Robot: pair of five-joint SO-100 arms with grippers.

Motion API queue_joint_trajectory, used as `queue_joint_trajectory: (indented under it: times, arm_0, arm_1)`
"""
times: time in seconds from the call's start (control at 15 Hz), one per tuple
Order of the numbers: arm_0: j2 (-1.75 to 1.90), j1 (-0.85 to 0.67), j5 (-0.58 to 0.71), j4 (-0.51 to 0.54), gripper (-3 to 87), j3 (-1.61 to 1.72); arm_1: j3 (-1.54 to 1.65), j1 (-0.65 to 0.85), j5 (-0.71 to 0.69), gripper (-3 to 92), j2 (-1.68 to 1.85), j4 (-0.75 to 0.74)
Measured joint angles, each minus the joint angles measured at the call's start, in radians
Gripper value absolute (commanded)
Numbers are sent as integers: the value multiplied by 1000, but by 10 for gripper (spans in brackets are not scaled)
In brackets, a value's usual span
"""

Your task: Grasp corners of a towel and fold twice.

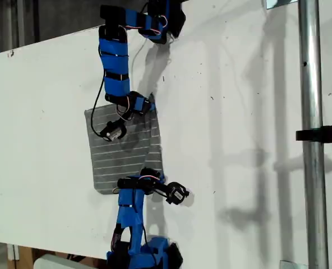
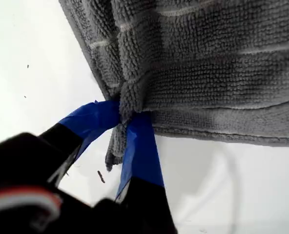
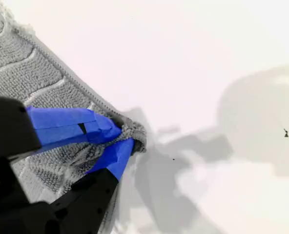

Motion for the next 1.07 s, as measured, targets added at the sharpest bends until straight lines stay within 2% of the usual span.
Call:
queue_joint_trajectory:
  times: [0.2, 0.33, 0.6, 0.73, 0.87, 1.07]
  arm_0:
    - [14, 37, -2, 20, -28, -9]
    - [100, 117, -35, 95, -28, -23]
    - [367, 420, -206, 179, -28, -25]
    - [476, 453, -275, 172, -28, 44]
    - [575, 374, -245, 133, -28, 163]
    - [635, 28, -29, 110, -28, 270]
  arm_1:
    - [2, -18, 9, -2, 11, 21]
    - [8, -75, 69, -2, 83, 109]
    - [-17, -396, 342, -3, 336, 313]
    - [-35, -456, 387, -3, 387, 321]
    - [-40, -328, 302, -3, 380, 299]
    - [-158, -11, 81, -3, 206, 221]
